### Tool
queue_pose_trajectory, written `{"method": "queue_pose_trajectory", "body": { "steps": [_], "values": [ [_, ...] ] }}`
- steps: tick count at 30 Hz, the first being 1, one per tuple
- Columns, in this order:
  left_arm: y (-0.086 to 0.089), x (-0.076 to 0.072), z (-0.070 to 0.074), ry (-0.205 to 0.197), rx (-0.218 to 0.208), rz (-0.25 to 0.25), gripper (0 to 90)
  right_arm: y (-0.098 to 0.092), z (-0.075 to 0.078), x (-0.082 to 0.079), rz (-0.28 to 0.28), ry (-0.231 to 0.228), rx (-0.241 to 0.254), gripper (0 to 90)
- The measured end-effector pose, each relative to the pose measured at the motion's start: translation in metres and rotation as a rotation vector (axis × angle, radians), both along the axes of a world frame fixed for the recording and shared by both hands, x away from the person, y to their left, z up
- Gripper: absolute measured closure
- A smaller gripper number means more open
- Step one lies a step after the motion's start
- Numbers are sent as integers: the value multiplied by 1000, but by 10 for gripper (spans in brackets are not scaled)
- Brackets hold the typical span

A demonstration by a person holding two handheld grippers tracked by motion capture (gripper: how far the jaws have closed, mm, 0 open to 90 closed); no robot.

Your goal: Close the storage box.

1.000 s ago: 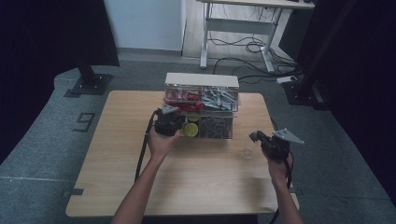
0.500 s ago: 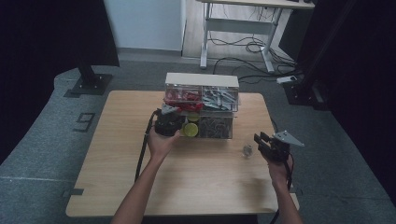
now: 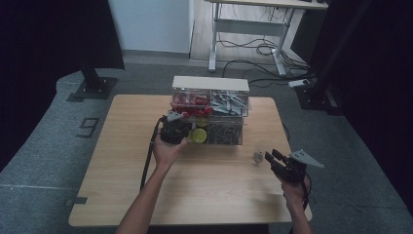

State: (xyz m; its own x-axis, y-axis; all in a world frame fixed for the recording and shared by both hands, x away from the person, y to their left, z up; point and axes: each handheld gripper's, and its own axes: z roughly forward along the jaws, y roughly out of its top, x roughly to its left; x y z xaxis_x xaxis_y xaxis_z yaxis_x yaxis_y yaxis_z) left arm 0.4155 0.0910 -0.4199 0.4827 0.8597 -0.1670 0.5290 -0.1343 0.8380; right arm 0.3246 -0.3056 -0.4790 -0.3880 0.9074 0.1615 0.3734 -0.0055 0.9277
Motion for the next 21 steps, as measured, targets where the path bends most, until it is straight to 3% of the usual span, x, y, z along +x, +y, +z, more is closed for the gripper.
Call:
{"method": "queue_pose_trajectory", "body": {
  "steps": [21],
  "values": [
    [1, -4, -9, 12, -11, -8, 900, 13, -16, -13, 54, 40, -3, 603]
  ]
}}
